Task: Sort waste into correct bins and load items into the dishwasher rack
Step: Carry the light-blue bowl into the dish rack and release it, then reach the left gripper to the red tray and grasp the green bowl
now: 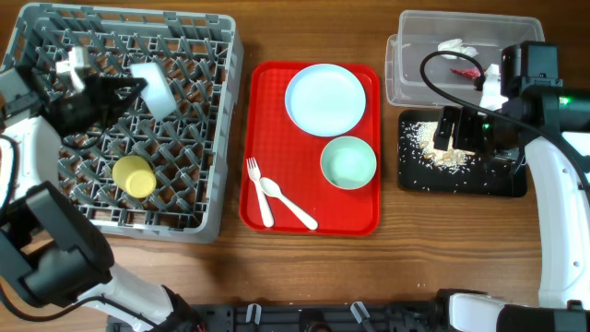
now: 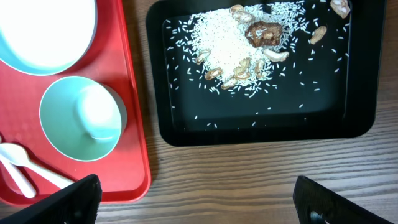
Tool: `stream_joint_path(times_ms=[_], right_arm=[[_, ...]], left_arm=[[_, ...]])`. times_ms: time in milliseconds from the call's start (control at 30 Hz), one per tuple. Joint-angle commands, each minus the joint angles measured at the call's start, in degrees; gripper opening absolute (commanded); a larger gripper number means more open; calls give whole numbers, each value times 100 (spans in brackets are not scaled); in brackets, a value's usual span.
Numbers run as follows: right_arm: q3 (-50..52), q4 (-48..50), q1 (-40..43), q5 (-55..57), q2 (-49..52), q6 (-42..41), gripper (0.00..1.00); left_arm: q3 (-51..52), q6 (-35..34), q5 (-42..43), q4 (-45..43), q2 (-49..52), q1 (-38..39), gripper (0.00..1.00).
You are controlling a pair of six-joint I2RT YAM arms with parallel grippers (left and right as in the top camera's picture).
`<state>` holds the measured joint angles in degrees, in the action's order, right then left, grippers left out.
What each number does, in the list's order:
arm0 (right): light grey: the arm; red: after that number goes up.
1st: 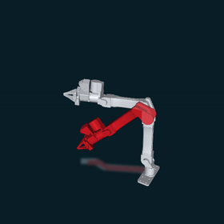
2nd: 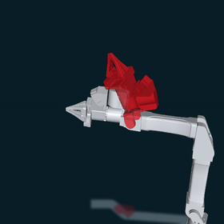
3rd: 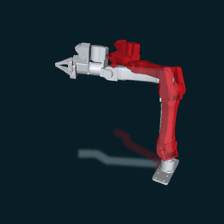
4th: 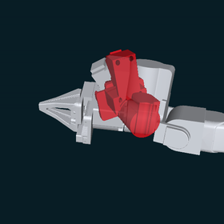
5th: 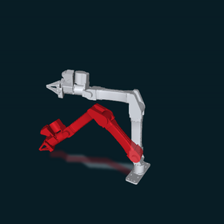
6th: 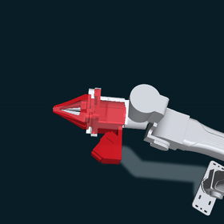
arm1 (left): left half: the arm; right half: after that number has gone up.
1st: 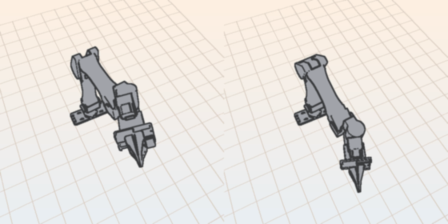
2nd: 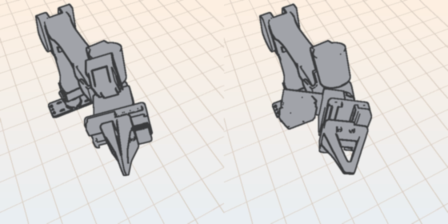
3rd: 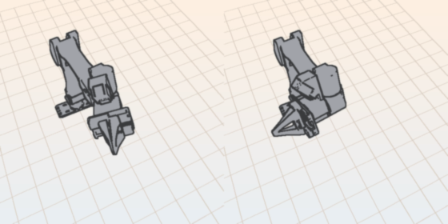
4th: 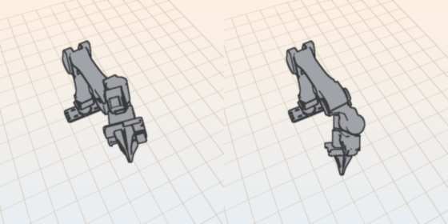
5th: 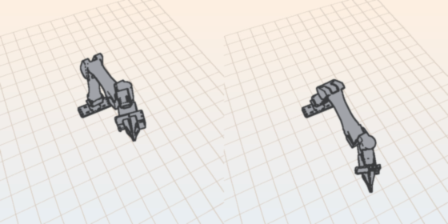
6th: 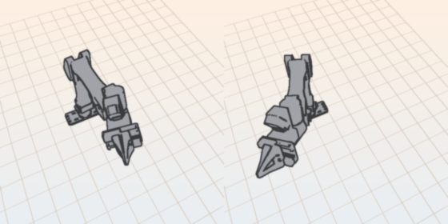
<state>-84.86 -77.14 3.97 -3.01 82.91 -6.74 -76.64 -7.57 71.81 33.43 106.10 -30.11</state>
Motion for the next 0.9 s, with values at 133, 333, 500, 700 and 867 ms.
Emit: stream_joint_path(times_ms=[133, 333, 500, 700, 867], right_arm=[[-107, 20, 17, -94, -114, 76, 100], [-107, 20, 17, -94, -114, 74, 100], [-107, 20, 17, -94, -114, 74, 100], [-107, 13, 17, -94, -114, 74, 100], [-107, 4, 17, -90, -114, 72, 100]], left_arm=[[-72, 76, -455, 361, 144, -647, 9], [-72, 74, -546, 466, 142, -907, 66], [-74, 70, -546, 564, 9, -1091, 94], [-74, -208, -920, 590, -699, -1139, 100], [-74, -210, -1698, 824, -1572, -638, 100]])
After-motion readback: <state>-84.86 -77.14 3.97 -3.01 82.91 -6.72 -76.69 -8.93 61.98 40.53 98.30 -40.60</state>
